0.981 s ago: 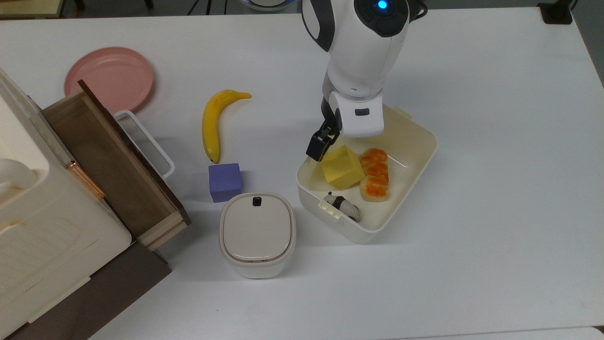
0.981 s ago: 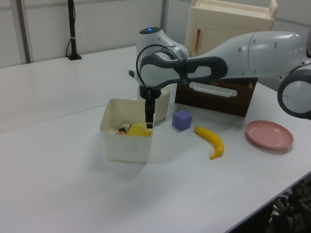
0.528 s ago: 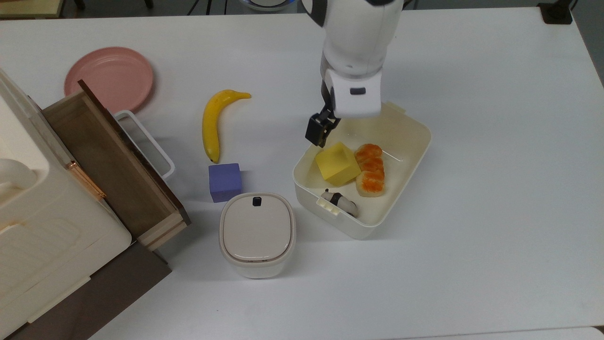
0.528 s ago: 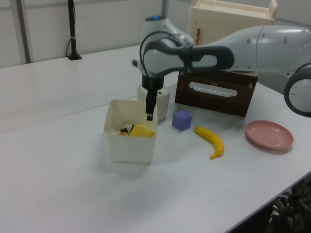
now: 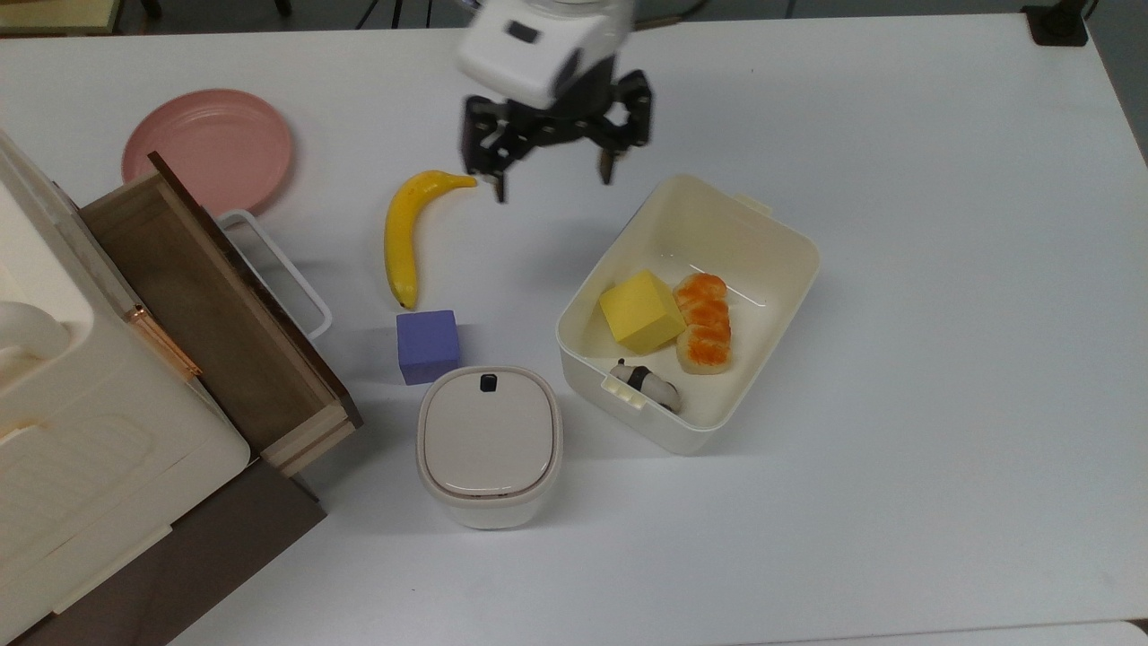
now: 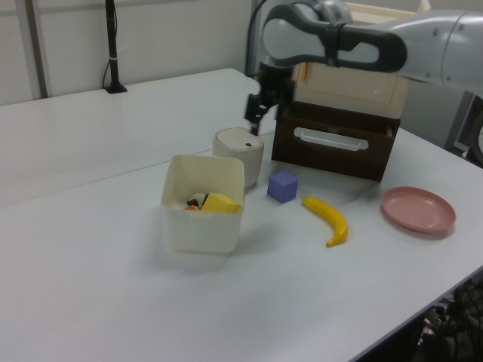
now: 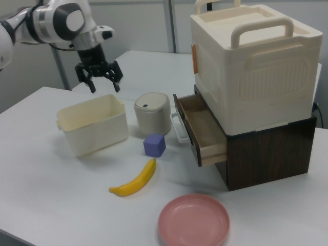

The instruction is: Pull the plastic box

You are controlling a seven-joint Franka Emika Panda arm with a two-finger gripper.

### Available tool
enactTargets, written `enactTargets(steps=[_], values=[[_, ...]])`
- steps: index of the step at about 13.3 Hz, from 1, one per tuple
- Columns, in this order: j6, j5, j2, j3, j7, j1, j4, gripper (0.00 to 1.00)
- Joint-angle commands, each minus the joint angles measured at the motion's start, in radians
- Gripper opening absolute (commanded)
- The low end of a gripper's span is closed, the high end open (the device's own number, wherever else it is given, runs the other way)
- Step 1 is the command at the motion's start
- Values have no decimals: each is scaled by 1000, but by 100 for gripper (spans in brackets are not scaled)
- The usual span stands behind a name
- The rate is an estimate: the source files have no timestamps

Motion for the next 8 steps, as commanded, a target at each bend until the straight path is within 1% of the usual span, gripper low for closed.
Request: enactTargets(steps=[1, 4, 8], values=[[-125, 23, -42, -54, 48, -19, -24, 100], [-145, 24, -42, -57, 132, -22, -23, 100], [-133, 23, -37, -56, 119, -44, -23, 100]])
